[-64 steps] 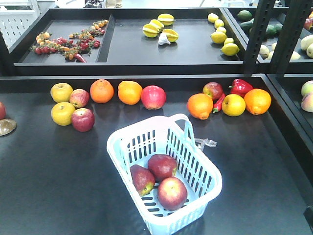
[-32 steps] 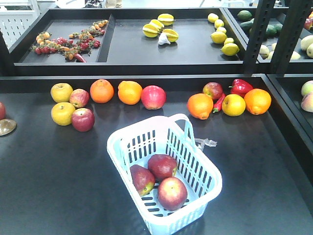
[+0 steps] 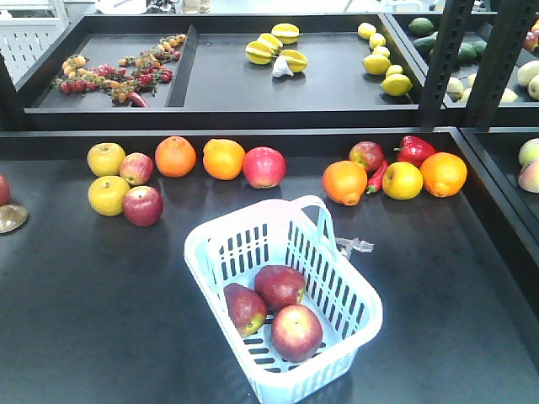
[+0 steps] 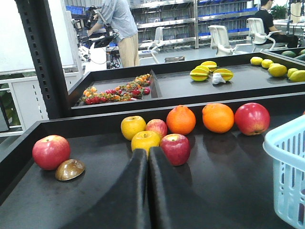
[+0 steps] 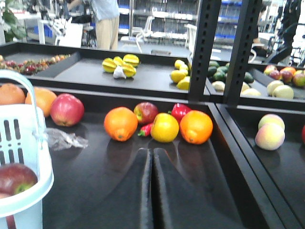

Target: Pick three apples into basket with both arms

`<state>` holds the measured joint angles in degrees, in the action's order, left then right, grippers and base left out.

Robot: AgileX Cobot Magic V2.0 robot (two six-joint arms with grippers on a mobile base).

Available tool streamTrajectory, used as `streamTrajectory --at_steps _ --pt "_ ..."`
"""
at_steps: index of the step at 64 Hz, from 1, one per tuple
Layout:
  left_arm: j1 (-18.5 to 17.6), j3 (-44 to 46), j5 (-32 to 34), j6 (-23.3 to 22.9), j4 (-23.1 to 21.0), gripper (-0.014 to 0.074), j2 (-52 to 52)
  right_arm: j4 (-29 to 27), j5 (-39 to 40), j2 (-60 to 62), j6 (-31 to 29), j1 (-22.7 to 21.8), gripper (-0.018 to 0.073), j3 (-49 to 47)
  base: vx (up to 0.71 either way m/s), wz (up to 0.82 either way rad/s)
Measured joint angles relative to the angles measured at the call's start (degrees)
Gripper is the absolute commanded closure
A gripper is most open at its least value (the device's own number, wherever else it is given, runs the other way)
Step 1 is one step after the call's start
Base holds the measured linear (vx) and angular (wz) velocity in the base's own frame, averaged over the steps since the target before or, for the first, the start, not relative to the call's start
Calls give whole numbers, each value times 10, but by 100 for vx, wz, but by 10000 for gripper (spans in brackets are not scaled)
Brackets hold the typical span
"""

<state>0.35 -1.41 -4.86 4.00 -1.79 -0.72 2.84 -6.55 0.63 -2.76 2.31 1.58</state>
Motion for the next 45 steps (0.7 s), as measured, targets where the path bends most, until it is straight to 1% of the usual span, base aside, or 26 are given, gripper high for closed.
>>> streamTrajectory --at_steps 45 --pt "0 0 0 0 0 603 0 0 4 0 0 0 561 0 0 0"
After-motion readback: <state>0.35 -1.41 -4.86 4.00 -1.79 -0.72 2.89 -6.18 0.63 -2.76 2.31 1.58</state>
